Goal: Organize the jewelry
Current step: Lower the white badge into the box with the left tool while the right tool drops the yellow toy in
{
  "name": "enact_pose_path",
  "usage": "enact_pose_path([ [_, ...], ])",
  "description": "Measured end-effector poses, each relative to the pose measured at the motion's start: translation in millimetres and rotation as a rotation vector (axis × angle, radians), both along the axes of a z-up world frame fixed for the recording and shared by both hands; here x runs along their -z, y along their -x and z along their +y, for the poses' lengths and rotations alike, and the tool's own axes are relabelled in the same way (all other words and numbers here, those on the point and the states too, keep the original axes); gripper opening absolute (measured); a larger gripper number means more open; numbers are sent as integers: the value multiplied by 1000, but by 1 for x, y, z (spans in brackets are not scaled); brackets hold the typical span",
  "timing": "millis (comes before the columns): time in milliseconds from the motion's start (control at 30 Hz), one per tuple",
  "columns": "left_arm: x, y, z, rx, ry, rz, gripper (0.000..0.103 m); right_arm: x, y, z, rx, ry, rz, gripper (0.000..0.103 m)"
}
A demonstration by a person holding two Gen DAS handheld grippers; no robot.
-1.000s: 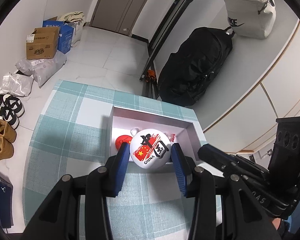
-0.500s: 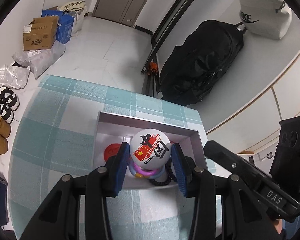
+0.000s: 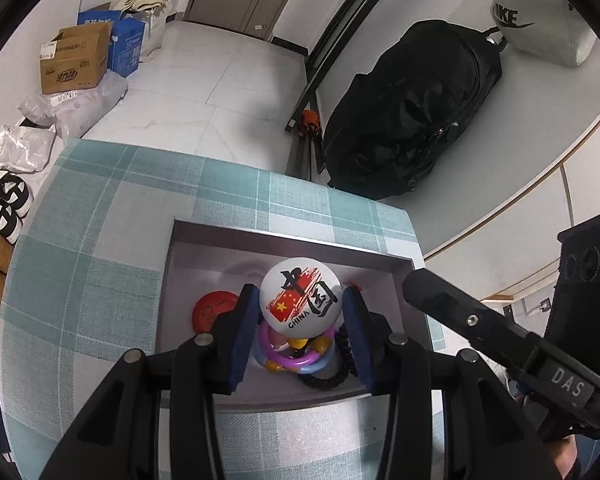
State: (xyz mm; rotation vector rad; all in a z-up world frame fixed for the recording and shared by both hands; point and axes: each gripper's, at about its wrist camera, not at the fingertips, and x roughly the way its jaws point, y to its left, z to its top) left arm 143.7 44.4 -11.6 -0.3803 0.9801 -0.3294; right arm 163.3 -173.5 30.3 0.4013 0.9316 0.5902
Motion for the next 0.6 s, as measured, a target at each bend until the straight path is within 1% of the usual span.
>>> enact_pose_path([
  [233,2,-1,-2,18,17,23,37,9,-1,-2,17,5,45,12],
  [333,3,-2,-1,17,37,35,37,14,-2,-5,27,0,70,14],
  [400,4,-4,-1,22,53,50,37,15,-2,-5,31,-6,75,14],
  [433,4,-5,-2,19,48,56,37,15,-2,-6,38,-13,70,15],
  [500,3,-5,-3,21,37,57,38,13,-1,-8,43,-22,56,17],
  [567,3,-5,-3,26,40,60,38,13,-1,-7,50,-14,45,24],
  [600,2,-4,-3,28,37,59,39,12,-1,-8,55,-16,42,26],
])
